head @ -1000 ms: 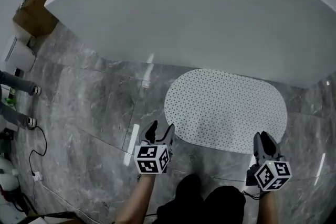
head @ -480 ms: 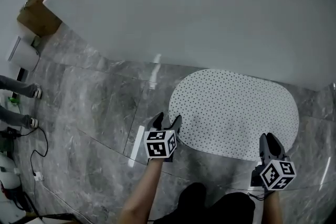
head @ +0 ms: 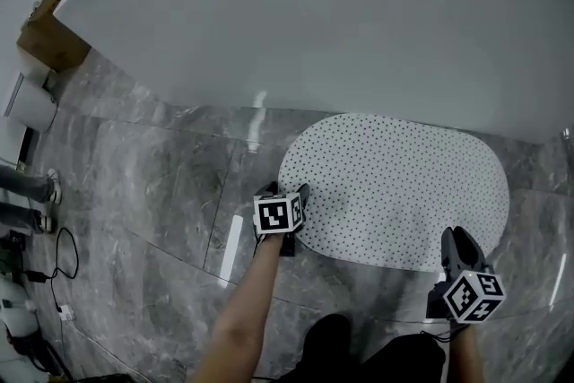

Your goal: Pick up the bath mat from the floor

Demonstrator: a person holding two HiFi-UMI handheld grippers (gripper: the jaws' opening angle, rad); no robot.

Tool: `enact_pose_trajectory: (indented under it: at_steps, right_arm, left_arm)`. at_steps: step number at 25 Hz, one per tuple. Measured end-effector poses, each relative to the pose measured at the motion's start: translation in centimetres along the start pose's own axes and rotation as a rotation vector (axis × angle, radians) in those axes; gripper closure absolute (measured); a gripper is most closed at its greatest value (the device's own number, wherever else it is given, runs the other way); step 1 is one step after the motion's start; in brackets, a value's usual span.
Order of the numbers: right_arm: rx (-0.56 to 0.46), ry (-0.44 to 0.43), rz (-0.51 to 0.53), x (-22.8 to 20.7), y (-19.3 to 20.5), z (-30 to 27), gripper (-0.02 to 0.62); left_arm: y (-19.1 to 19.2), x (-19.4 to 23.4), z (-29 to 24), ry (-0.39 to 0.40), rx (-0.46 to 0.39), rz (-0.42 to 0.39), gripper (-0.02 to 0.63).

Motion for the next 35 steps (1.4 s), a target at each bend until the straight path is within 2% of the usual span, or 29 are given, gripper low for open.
enact_pose_trajectory:
  at_steps: [7,8,14,16,19,24,30,35]
  right_arm:
    - [0.016,0.019,-0.016,-0.9,0.6,0.4,0.491]
    - [0.016,0.021,-0.022,-1.0,0.6,0.5,0.491]
    - [-0.005,0.062,-0.059,-2.3,1.0,0.7,0.491]
    - [-0.002,0.079,-0.081,-3.1,1.2,0.7,0.491]
    - [0.015,0.108,-0.103,-5.1,1.2,0.9,0.492]
    - [0.024,0.262,-0.131,-11.0,1.7,2.9,0.492]
    - [0.061,0.326,-0.152,-16.8,2.1,3.1,0.518]
    - [0.115,0.416,-0.098,-20.5,1.5,1.7,0.517]
  left_arm:
    - [0.1,-1.4,-0.6,0.026,0.09,-0.06,0.273]
    - [0.2,-1.8,-0.6,0.037,0.103,-0.071,0.294]
    - [-0.4,-6.4,-1.2,0.092,0.099,-0.169,0.569]
    - [-1.1,-7.9,-0.3,0.12,0.078,-0.2,0.575]
    - [-1.9,-10.2,1.5,0.173,0.027,-0.179,0.581]
    - [-2.9,-15.7,2.8,0.296,-0.035,-0.156,0.583]
    - [-3.3,-18.8,3.1,0.357,-0.06,-0.076,0.583]
    - [-3.5,-19.8,2.9,0.393,-0.055,-0.03,0.583]
Point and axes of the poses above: the fingertips, and each gripper's own axes: z backward along the fingers, x to its left, y out of its underside, the point moved 5 cm from there along z, backward along the fingers, and after that the axes turned 8 degrees about y, right-handed, at the moved point
